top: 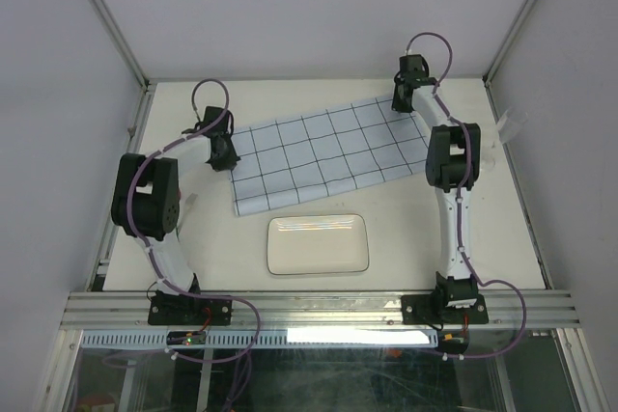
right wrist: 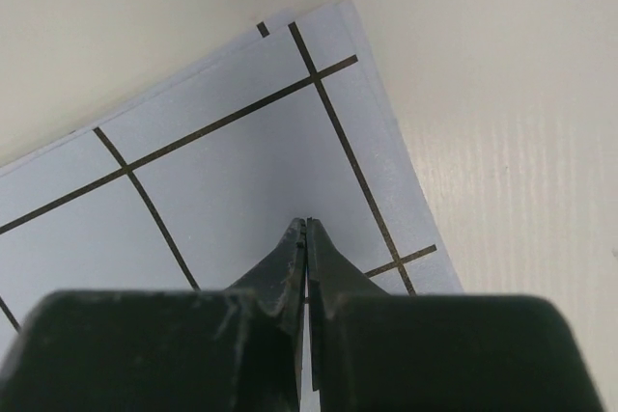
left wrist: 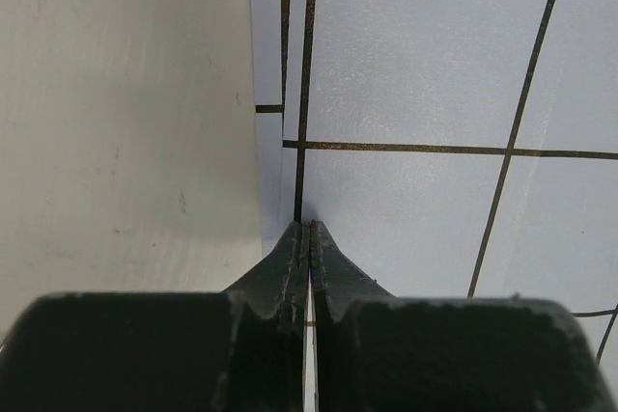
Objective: Set the dinner table for one person
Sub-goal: Flatten out the napkin at the center of the board.
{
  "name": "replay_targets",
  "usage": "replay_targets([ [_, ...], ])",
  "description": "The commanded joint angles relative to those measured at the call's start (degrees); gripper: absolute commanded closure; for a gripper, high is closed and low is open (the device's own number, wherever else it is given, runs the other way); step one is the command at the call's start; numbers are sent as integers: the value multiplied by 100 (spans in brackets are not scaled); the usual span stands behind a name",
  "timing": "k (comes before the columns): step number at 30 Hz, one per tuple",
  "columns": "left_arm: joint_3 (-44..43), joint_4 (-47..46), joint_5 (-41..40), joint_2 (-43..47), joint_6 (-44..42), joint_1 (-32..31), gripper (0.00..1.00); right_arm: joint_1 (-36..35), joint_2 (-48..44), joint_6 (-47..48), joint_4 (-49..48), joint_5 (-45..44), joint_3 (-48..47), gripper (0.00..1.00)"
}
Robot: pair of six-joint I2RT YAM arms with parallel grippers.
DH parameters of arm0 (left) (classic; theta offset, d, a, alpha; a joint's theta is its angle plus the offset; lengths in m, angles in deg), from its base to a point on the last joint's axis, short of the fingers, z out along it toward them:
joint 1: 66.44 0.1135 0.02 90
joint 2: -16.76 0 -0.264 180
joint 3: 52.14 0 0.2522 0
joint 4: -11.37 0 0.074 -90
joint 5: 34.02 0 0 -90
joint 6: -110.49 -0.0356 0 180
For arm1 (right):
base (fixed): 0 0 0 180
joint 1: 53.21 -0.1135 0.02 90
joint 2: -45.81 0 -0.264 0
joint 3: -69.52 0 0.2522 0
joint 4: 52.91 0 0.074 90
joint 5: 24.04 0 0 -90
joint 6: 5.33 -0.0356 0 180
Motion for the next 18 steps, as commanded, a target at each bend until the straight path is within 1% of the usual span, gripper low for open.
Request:
replay_targets([
  [1, -555, -99, -169, -374, -126, 133, 100, 59, 54, 137, -74, -263, -135, 100],
  [11, -1297, -26, -71, -1073, -356, 356, 100, 91, -519, 54, 247, -528, 1055, 100],
  [18, -1707, -26, 140, -1224, -487, 550, 100, 99, -1032, -106, 462, -722, 1913, 100],
])
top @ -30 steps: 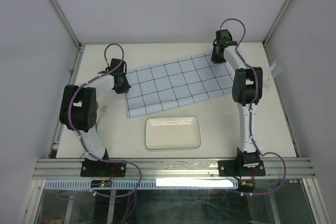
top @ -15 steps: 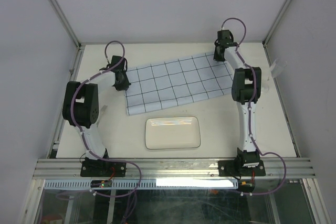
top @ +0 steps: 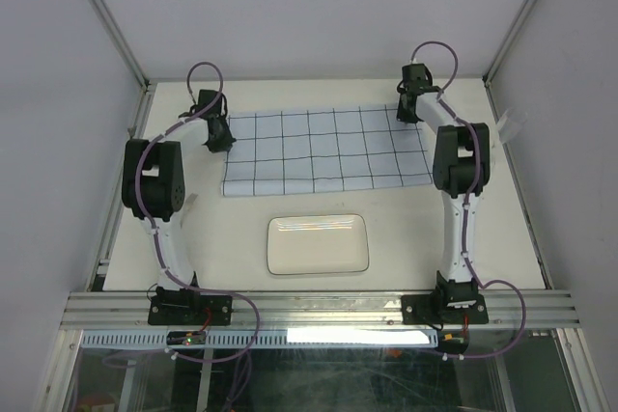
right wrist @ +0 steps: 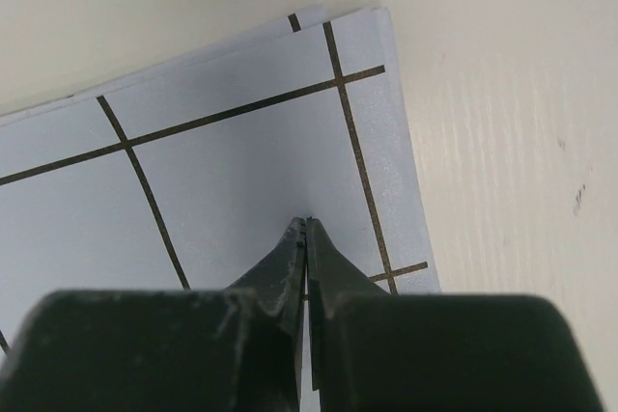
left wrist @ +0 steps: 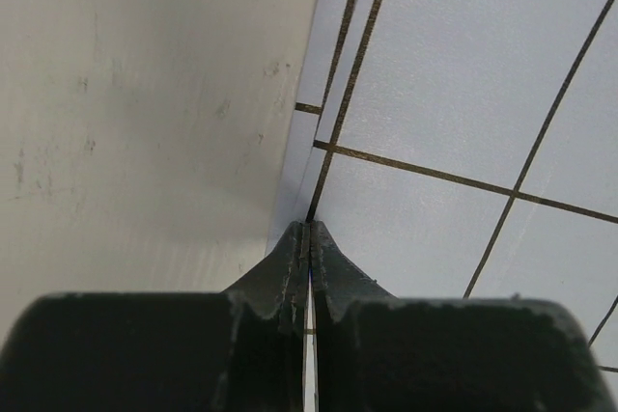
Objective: Set the dinner table for one person
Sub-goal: Flatten out the napkin at the center of the board.
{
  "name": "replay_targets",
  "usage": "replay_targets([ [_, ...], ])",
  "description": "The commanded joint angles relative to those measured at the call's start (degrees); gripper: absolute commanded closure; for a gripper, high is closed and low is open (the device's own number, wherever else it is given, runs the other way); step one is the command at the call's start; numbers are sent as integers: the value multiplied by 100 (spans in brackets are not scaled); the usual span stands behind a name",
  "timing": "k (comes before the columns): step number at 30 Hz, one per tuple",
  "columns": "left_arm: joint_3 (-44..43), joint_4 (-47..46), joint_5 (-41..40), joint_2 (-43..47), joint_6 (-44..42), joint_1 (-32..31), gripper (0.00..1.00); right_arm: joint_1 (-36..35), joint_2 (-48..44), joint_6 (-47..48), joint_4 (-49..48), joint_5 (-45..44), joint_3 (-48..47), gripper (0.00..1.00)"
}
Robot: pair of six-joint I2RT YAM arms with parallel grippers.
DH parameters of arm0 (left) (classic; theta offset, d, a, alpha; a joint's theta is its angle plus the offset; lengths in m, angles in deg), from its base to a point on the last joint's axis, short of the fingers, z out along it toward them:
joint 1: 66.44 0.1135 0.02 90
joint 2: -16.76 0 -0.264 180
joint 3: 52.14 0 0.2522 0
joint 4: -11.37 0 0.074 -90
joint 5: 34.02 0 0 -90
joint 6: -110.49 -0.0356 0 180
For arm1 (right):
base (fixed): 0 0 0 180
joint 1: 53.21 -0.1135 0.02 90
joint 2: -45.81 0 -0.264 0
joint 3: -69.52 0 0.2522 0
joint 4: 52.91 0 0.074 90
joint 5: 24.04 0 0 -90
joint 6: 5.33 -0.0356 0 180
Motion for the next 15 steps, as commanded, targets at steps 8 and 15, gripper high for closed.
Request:
replay_targets([
  [8, -564, -41, 193, -176, -222, 162, 100, 69, -749, -142, 1048, -464, 1058, 100],
  [15, 21, -101, 388, 261, -98, 158, 100, 63, -1023, -157, 1007, -513, 1281, 100],
])
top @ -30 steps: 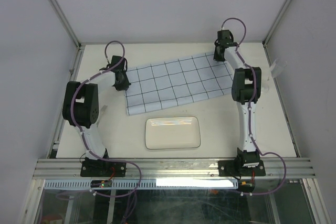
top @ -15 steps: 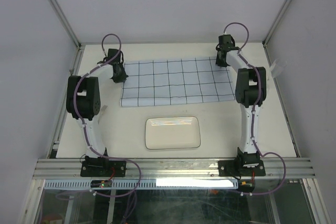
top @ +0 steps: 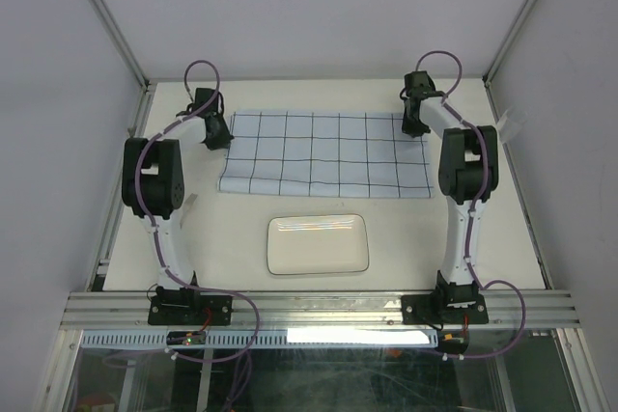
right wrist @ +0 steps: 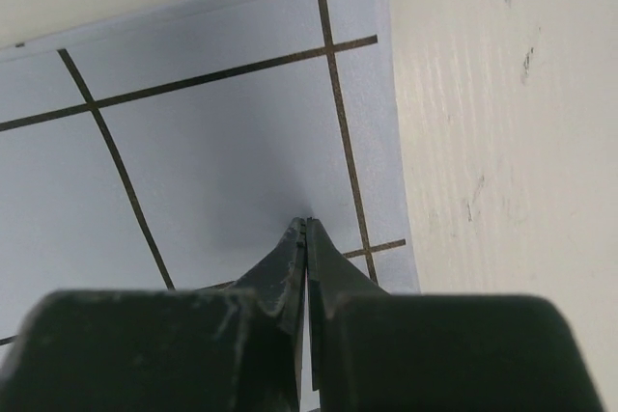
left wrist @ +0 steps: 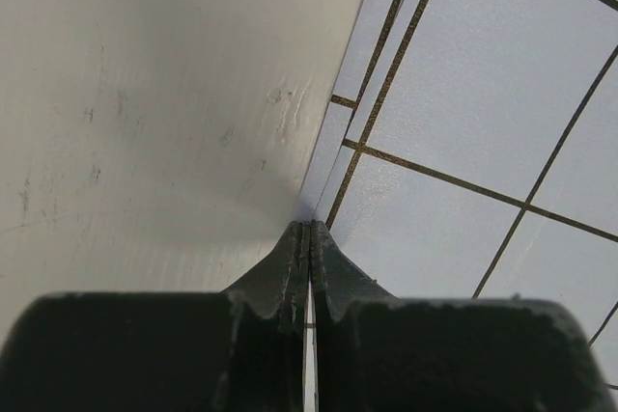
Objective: Set the dinner table for one person
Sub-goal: Flatten out the napkin at the center of the board.
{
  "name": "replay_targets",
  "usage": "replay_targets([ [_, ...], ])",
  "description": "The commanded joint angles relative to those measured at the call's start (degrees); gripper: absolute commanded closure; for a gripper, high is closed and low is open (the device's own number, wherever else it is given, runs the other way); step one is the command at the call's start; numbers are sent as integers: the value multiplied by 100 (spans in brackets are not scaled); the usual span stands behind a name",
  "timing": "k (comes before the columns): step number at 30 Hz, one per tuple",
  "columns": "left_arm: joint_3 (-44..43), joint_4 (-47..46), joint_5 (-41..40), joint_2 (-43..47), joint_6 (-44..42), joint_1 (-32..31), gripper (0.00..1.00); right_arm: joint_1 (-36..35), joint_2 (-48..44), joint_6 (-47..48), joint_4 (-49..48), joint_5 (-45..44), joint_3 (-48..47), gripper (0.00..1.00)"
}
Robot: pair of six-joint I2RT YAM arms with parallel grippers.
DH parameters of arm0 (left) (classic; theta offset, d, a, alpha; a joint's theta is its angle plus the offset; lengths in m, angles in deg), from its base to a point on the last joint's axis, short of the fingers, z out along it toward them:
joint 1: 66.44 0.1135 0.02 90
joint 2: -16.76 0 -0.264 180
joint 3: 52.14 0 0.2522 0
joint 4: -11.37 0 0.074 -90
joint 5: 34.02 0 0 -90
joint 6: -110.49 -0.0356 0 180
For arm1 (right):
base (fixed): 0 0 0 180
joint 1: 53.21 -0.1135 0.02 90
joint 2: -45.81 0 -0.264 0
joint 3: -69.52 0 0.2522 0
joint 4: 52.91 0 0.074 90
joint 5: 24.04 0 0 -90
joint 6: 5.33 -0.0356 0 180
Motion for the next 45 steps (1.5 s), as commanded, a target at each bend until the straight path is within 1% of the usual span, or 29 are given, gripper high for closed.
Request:
replay_targets([
  [1, 414, -108, 194, 547, -8, 36, 100, 60, -284, -14, 529, -220, 251, 100],
  [6, 485, -84, 248, 996, 25, 37, 100, 54, -334, 17, 601, -204, 98, 100],
  [8, 352, -56, 309, 1216, 56, 8, 100, 28, -426, 15, 608, -181, 29, 100],
  [11, -72, 113, 277, 1429, 35, -114, 100, -53, -624, 31, 631, -151, -38, 100],
  [14, -453, 222, 382, 1512, 71, -428, 100, -155, -876, -1, 640, 65, -12, 100],
  [16, -519, 223, 388, 1523, 123, -768, 100, -273, -1038, -42, 611, 316, 98, 100],
  [17, -506, 178, 519, 1516, 209, -906, 100, -361, -1105, -37, 583, 417, 156, 100],
  [21, -99, -476, 1369, 1478, 597, -1386, 100, -686, -1278, -133, 558, 852, 328, 100],
  [23, 53, -705, 1577, 1418, 729, -1579, 100, -833, -1344, -188, 546, 1130, 404, 100],
  [27, 434, -1220, 2186, 1352, 1039, -1753, 100, -1049, -1505, -307, 469, 1609, 653, 100],
  [35, 1081, -1888, 2833, 1332, 1587, -2046, 100, -1276, -1833, -706, 184, 2332, 1348, 100],
  [41, 1404, -2602, 3263, 1094, 2120, -2316, 100, -1611, -1874, -914, 207, 2529, 1491, 100],
  [45, 1469, -2805, 3327, 927, 2272, -2574, 100, -1822, -1933, -996, 162, 2761, 1606, 100],
])
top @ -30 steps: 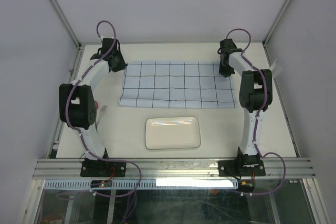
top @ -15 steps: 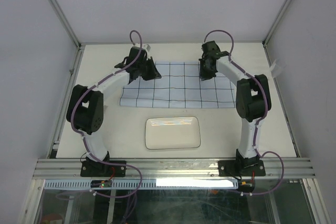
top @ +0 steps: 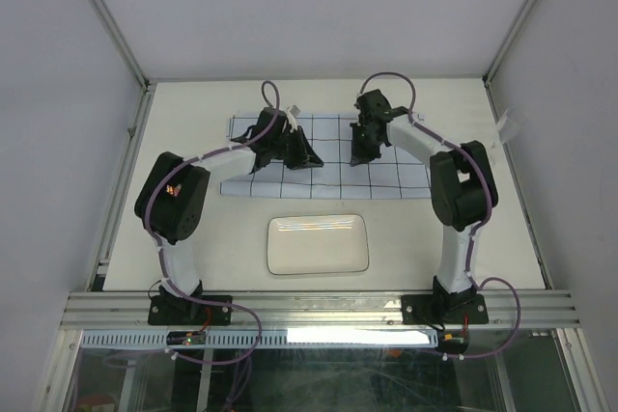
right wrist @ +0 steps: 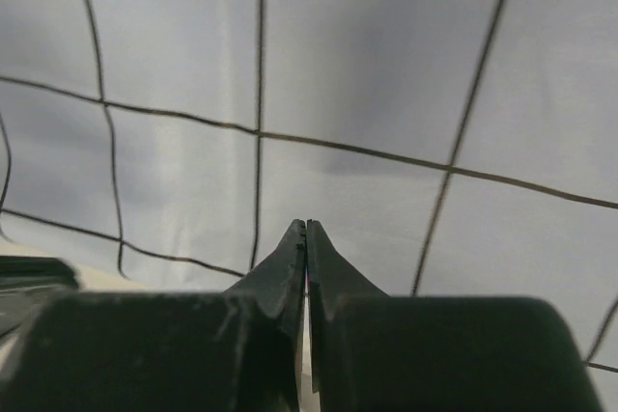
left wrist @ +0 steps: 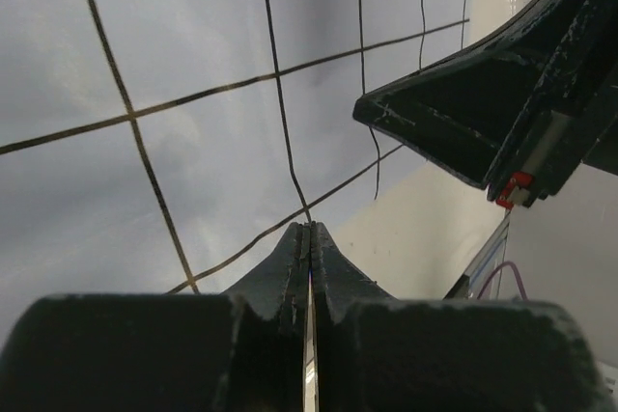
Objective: Set the dinner table for one person
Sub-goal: Flatten out the napkin at the center of the board.
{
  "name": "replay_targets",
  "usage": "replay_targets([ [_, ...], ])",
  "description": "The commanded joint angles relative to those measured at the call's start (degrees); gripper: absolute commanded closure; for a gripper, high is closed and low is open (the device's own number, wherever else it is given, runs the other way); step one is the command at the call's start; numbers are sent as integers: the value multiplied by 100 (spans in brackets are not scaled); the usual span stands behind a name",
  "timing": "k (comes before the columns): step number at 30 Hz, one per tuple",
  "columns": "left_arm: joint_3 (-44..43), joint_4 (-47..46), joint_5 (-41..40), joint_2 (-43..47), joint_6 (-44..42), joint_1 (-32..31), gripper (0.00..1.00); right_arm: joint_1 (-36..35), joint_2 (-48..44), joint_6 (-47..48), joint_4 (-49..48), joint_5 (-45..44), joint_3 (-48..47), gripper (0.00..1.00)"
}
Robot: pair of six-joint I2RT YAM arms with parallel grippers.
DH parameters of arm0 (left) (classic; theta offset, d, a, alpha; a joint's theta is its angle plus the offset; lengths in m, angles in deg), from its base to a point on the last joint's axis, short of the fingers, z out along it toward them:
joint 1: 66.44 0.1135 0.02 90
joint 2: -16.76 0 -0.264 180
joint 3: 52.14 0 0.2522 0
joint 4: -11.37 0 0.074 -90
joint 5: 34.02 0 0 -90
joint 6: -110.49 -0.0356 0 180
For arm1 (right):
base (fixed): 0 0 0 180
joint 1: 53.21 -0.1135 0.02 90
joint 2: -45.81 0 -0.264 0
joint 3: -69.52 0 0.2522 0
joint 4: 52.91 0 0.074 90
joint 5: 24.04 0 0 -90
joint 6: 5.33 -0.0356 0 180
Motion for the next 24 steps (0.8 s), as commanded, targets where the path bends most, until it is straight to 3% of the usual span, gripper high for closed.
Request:
replay_targets([
  [1, 68, -676, 335, -144, 381, -237, 100, -263, -463, -242, -274, 488, 150, 100],
  [24, 752, -899, 614, -693, 292, -304, 100, -835, -422, -570, -617, 1274, 976, 100],
])
